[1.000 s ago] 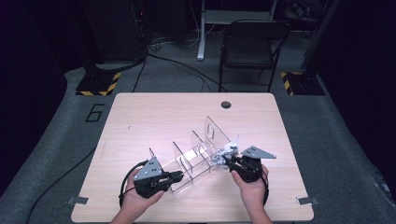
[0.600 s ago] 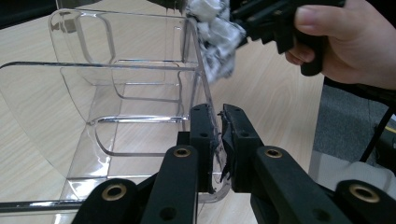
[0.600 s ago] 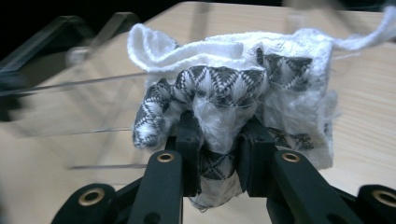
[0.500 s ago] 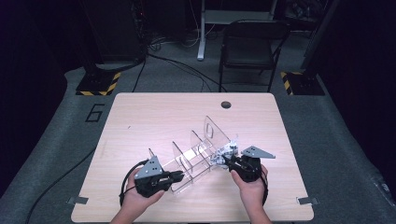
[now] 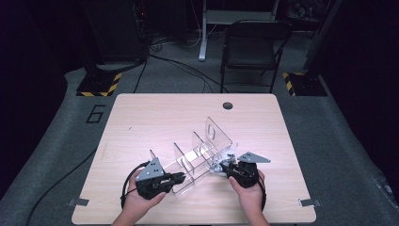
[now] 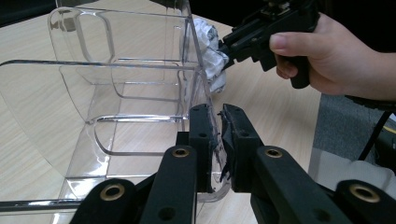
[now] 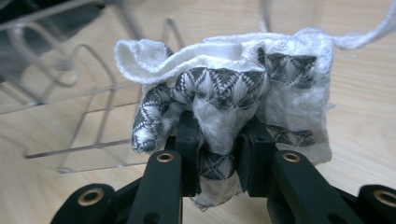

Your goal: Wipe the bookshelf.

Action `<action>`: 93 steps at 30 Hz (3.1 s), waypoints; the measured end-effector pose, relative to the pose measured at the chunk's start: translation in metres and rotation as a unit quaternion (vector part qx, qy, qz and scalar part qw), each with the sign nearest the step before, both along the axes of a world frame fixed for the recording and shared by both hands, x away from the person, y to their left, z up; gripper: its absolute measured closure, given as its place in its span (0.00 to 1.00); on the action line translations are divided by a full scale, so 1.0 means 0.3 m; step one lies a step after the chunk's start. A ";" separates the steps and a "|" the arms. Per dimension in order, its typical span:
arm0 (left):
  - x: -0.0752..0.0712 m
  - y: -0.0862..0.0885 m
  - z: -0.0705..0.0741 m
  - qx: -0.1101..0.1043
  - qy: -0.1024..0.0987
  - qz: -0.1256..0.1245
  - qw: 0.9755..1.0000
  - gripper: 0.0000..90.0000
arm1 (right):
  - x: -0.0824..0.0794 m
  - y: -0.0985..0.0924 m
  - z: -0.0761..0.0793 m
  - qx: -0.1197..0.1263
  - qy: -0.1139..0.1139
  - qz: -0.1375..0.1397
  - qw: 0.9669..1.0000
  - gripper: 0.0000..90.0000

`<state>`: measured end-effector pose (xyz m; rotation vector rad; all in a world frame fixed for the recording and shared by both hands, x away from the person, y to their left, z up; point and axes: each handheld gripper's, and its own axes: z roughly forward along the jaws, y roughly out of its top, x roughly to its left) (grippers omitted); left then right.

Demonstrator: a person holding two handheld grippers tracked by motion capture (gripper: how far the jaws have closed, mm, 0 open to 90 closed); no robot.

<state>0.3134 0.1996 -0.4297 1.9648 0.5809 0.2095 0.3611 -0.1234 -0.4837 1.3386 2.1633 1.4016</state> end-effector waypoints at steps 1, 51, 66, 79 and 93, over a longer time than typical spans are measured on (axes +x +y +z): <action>0.002 0.001 0.000 0.001 -0.002 -0.001 1.000 0.92 | 0.005 -0.004 -0.015 -0.005 0.005 -0.002 1.000 0.80; 0.001 0.006 -0.005 -0.006 -0.003 -0.007 1.000 0.91 | -0.022 0.066 -0.107 -0.021 0.046 0.055 0.997 0.74; 0.004 0.007 -0.007 -0.010 -0.003 -0.010 1.000 0.91 | 0.022 0.026 -0.109 -0.008 0.054 0.002 0.999 0.73; 0.005 0.007 -0.006 -0.006 -0.006 -0.013 1.000 0.91 | 0.064 -0.039 -0.104 -0.004 0.053 -0.040 0.998 0.71; 0.005 0.007 -0.007 -0.006 -0.009 -0.013 1.000 0.91 | 0.065 -0.034 -0.097 -0.009 0.050 -0.033 0.998 0.72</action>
